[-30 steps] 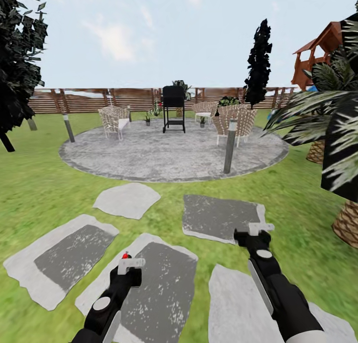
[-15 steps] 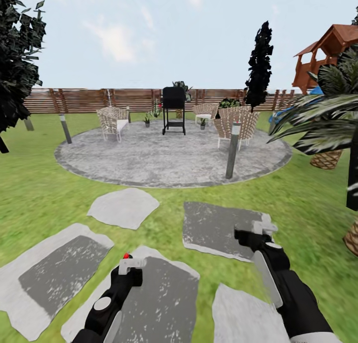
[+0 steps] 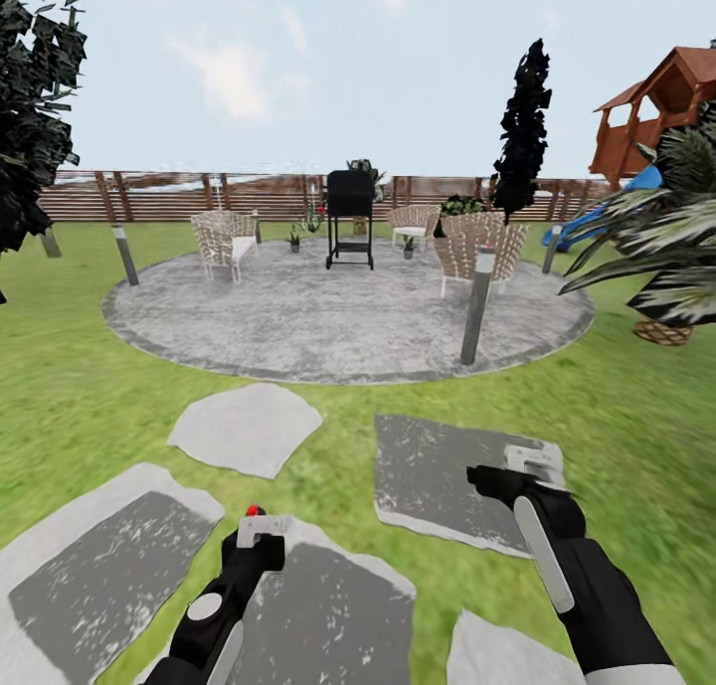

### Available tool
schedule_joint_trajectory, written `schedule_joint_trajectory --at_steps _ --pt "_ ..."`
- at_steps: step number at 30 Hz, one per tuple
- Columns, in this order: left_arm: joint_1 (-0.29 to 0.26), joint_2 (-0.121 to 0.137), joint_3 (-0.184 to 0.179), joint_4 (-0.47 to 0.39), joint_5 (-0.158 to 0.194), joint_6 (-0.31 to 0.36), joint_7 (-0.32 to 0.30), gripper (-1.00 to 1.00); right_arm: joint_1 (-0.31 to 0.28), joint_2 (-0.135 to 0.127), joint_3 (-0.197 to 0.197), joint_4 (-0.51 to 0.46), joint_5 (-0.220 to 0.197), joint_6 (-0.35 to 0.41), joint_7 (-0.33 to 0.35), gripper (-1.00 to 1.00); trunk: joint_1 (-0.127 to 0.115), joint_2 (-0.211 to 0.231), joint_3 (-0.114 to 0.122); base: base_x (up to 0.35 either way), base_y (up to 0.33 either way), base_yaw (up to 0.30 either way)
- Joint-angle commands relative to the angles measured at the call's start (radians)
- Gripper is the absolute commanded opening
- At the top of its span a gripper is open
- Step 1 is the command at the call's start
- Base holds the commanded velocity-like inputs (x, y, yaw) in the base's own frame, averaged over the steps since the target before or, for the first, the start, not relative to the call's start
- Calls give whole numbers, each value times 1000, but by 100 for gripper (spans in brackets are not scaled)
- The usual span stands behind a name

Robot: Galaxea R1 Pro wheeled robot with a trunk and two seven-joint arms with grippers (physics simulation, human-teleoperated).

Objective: Pick up the pesticide atomizer in the garden and spray insectifuge to fully cover both potted plants in the garden.

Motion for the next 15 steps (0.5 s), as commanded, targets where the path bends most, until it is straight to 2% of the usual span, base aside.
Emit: schedule_joint_trajectory --at_steps 1,5,11,15 --pt "0 0 0 0 -2 0 0 -100 0 0 2 -1 1 0 0 100 0 0 0 293 210 0" --pt "0 3 0 7 -3 -2 2 -100 0 -1 3 -1 1 -1 0 100 0 0 0 292 212 0" --pt "0 0 2 28 0 -81 0 -100 0 -2 5 0 1 1 0 100 0 0 0 292 181 0" --pt "0 -1 0 31 0 -84 -2 -100 1 -1 5 2 1 0 -1 100 0 0 0 294 144 0"
